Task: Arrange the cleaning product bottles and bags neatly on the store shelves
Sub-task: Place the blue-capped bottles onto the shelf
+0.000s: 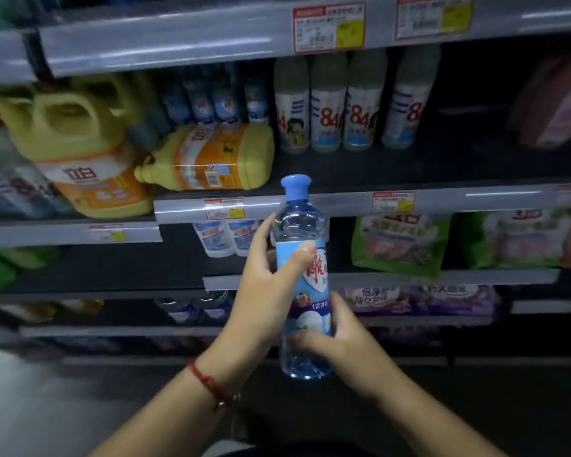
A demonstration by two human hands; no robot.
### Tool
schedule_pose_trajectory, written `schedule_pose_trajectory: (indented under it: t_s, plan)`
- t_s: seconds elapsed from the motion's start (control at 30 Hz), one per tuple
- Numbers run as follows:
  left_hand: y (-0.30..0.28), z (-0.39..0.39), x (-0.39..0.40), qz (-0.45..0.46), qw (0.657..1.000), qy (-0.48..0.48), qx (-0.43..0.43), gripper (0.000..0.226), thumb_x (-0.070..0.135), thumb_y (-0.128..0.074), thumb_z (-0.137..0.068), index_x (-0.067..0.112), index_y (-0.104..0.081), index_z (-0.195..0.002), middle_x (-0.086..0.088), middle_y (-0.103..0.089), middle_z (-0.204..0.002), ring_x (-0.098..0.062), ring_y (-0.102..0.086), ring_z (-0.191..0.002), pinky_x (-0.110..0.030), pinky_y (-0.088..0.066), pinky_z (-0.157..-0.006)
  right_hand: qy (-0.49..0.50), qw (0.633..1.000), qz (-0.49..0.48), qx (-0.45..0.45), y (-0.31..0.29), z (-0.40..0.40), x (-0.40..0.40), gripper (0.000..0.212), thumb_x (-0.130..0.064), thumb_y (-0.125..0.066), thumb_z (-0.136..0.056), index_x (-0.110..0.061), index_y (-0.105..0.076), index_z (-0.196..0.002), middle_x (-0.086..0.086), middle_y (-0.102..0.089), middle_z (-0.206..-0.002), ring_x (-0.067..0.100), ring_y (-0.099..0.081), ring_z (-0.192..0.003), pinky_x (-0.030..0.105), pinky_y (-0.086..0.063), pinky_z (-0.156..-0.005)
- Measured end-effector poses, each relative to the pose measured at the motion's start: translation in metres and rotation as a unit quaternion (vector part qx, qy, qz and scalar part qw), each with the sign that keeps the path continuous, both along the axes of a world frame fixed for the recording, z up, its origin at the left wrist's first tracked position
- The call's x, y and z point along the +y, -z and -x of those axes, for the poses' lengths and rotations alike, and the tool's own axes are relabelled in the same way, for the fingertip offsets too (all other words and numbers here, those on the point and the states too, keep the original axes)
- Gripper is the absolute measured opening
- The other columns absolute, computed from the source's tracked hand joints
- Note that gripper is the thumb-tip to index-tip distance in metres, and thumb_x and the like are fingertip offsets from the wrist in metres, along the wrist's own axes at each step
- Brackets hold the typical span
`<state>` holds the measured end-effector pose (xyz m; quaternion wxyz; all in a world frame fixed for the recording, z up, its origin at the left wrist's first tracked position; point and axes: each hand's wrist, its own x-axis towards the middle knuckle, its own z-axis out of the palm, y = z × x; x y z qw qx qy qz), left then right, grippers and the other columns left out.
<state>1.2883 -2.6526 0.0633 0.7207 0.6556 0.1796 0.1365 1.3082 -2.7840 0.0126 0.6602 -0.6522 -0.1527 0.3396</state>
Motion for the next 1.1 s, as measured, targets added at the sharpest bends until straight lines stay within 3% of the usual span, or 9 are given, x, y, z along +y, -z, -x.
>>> schedule_pose_trajectory:
  t_s: [0.17, 0.27, 0.37, 0.5, 0.6, 0.77, 0.87, 1.0, 1.1]
  plan:
    - [0.006, 0.01, -0.004, -0.115, 0.992, 0.031, 0.04, 0.08, 0.046, -0.084, -0.074, 0.051, -0.041, -0.141, 0.007, -0.067, -0.126, -0.008, -0.068, -0.11, -0.034, -0.056, -0.094, 0.031, 0.995, -0.06, 0.072, 0.019, 0.02, 0.018, 0.071, -0.02, -0.08, -0.062, -0.018, -0.056, -0.128, 0.008, -0.076, -0.111, 0.024, -0.072, -0.107, 0.037, -0.057, -0.09]
    - [0.004, 0.018, -0.003, -0.159, 0.986, 0.047, 0.026, 0.071, 0.034, -0.085, -0.079, 0.047, -0.047, -0.138, 0.006, -0.07, -0.105, -0.004, -0.07, -0.094, -0.019, -0.055, -0.079, 0.03, 0.993, -0.077, 0.082, 0.024, 0.028, 0.022, 0.068, -0.007, -0.075, -0.074, -0.016, -0.052, -0.137, 0.013, -0.071, -0.123, 0.03, -0.067, -0.117, 0.05, -0.052, -0.102]
    - [0.003, 0.026, 0.006, -0.174, 0.983, 0.049, 0.022, 0.072, 0.035, -0.085, -0.078, 0.048, -0.047, -0.138, 0.008, -0.069, -0.104, -0.003, -0.069, -0.094, -0.017, -0.054, -0.077, 0.014, 0.996, -0.06, 0.062, 0.023, 0.031, 0.023, 0.068, -0.008, -0.075, -0.073, -0.017, -0.053, -0.137, 0.011, -0.071, -0.123, 0.027, -0.067, -0.118, 0.052, -0.05, -0.105]
    - [-0.001, 0.037, 0.034, -0.102, 0.993, 0.056, 0.013, 0.071, 0.028, -0.086, -0.078, 0.047, -0.047, -0.134, 0.006, -0.075, -0.109, -0.009, -0.072, -0.1, -0.028, -0.059, -0.083, -0.005, 0.999, -0.03, 0.01, 0.012, 0.033, 0.03, 0.068, -0.018, -0.075, -0.062, -0.022, -0.057, -0.128, 0.007, -0.072, -0.117, 0.027, -0.068, -0.114, 0.049, -0.051, -0.103]
    - [-0.006, 0.048, 0.066, 0.011, 0.998, 0.055, -0.017, 0.063, 0.025, -0.079, -0.077, 0.03, -0.049, -0.131, -0.002, -0.076, -0.111, -0.02, -0.073, -0.103, -0.034, -0.059, -0.082, -0.022, 0.999, -0.028, -0.029, -0.004, 0.036, 0.042, 0.073, -0.019, -0.079, -0.063, -0.027, -0.052, -0.131, -0.005, -0.072, -0.119, 0.015, -0.069, -0.112, 0.03, -0.055, -0.091]
    - [-0.015, 0.077, 0.139, 0.069, 0.995, 0.043, -0.06, 0.046, 0.031, -0.061, -0.085, 0.013, -0.058, -0.127, -0.012, -0.075, -0.11, -0.027, -0.072, -0.098, -0.035, -0.06, -0.076, 0.028, 0.98, 0.059, -0.186, -0.036, 0.049, 0.097, 0.069, -0.027, -0.09, -0.066, -0.042, -0.051, -0.121, -0.018, -0.068, -0.112, 0.0, -0.068, -0.101, 0.02, -0.057, -0.081]
    - [-0.017, 0.093, 0.189, 0.063, 0.995, 0.026, -0.076, 0.042, 0.033, -0.058, -0.087, 0.01, -0.06, -0.122, -0.014, -0.074, -0.11, -0.028, -0.072, -0.099, -0.037, -0.06, -0.08, 0.066, 0.929, 0.126, -0.341, -0.056, 0.06, 0.142, 0.065, -0.029, -0.087, -0.07, -0.044, -0.047, -0.119, -0.023, -0.053, -0.112, -0.003, -0.06, -0.1, 0.013, -0.051, -0.075]
    - [-0.025, 0.12, 0.264, 0.059, 0.995, 0.014, -0.085, 0.062, 0.048, -0.064, -0.081, 0.01, -0.057, -0.129, -0.018, -0.071, -0.119, -0.033, -0.071, -0.106, -0.046, -0.059, -0.086, 0.083, 0.837, 0.152, -0.52, -0.08, 0.073, 0.214, 0.068, -0.028, -0.079, -0.064, -0.034, -0.05, -0.126, -0.016, -0.049, -0.111, 0.008, -0.055, -0.098, 0.034, -0.052, -0.084]
    - [-0.039, 0.142, 0.321, 0.036, 0.995, 0.004, -0.089, 0.067, 0.054, -0.064, -0.078, 0.012, -0.057, -0.131, -0.015, -0.071, -0.122, -0.033, -0.07, -0.109, -0.05, -0.057, -0.091, 0.082, 0.82, 0.134, -0.55, -0.096, 0.087, 0.27, 0.071, -0.027, -0.081, -0.061, -0.034, -0.051, -0.125, -0.016, -0.05, -0.111, 0.009, -0.056, -0.099, 0.04, -0.054, -0.083]
